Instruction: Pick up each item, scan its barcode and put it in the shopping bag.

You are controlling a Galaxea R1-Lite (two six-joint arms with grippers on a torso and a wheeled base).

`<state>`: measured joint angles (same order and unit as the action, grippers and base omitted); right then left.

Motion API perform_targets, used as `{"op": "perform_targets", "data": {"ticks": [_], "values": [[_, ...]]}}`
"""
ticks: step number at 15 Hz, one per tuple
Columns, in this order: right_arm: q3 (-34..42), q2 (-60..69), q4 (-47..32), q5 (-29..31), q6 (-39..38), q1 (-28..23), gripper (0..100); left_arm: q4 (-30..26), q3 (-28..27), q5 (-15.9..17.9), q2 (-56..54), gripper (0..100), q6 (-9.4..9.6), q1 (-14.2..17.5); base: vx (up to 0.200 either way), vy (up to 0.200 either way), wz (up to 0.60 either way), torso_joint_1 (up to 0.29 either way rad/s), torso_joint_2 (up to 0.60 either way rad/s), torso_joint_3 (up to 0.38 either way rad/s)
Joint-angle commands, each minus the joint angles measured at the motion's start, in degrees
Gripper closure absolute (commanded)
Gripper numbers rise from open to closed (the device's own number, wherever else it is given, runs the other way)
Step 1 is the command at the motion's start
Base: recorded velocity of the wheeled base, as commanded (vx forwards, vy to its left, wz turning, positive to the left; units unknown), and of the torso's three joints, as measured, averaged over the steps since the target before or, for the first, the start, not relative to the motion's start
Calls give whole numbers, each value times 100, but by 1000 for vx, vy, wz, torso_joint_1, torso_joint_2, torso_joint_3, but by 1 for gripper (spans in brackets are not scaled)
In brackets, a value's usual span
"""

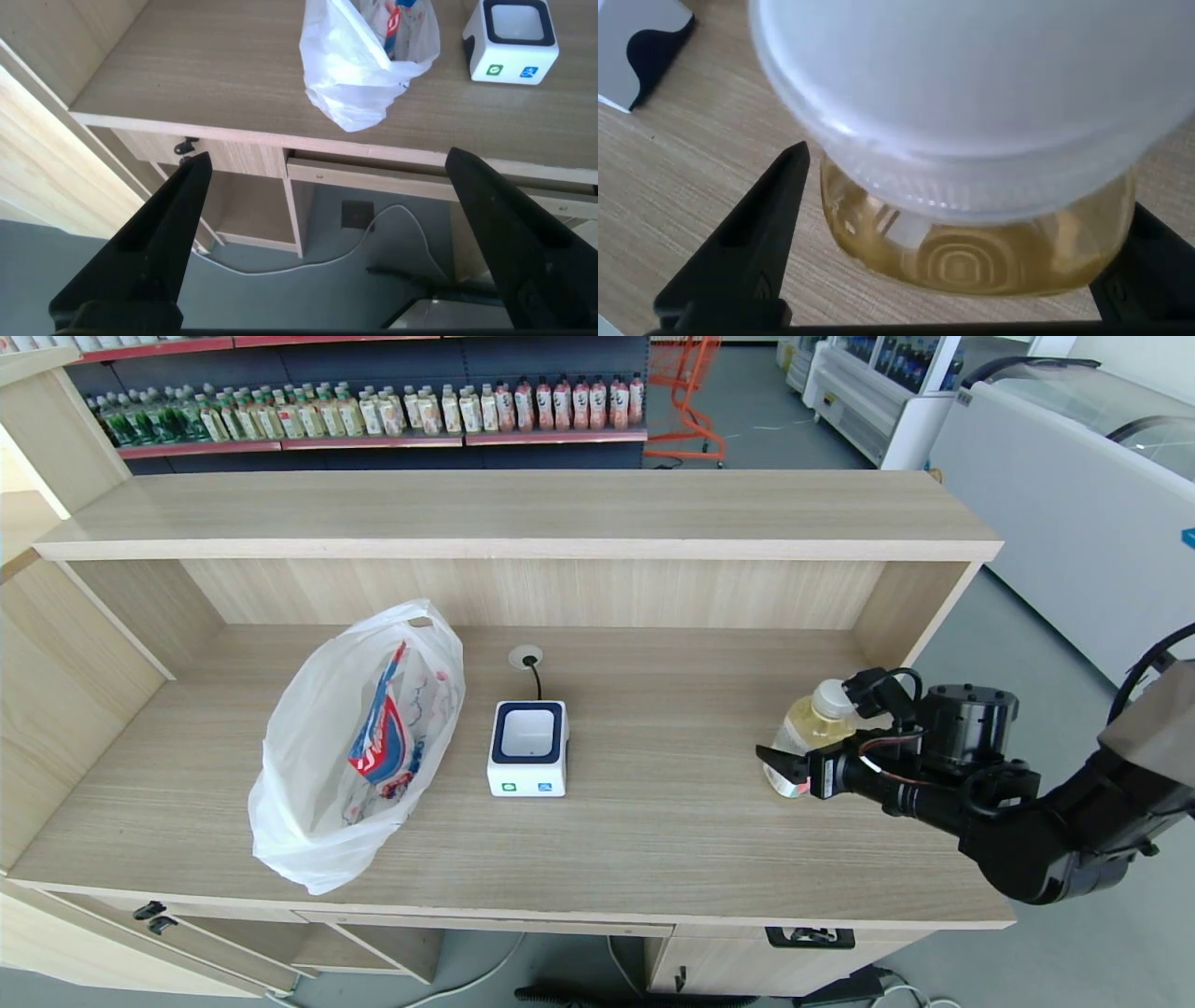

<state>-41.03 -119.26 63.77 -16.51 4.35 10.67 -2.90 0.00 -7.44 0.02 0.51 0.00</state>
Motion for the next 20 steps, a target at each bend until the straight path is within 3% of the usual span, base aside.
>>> {"op": "perform_targets", "data": {"ticks": [1, 4, 9, 17, 20], "values": [[-19, -133, 92, -11, 13, 23, 100, 0, 0, -3, 6, 0, 2, 0, 0, 0, 0, 0, 0, 0], [-230, -141, 109, -19, 31, 41, 100, 0, 0, -3, 6, 0, 2, 0, 0, 0, 0, 0, 0, 0], [-54, -133, 276, -274, 1024, 41, 100, 0, 0, -3, -2, 0, 2, 0, 0, 0, 0, 0, 0, 0], [1097, 412, 285, -327, 918, -232, 100, 0, 0, -3, -2, 0, 2, 0, 0, 0, 0, 0, 0, 0], [1177, 377, 285, -327, 1068, -214, 100, 0, 0, -3, -2, 0, 2, 0, 0, 0, 0, 0, 0, 0]]}}
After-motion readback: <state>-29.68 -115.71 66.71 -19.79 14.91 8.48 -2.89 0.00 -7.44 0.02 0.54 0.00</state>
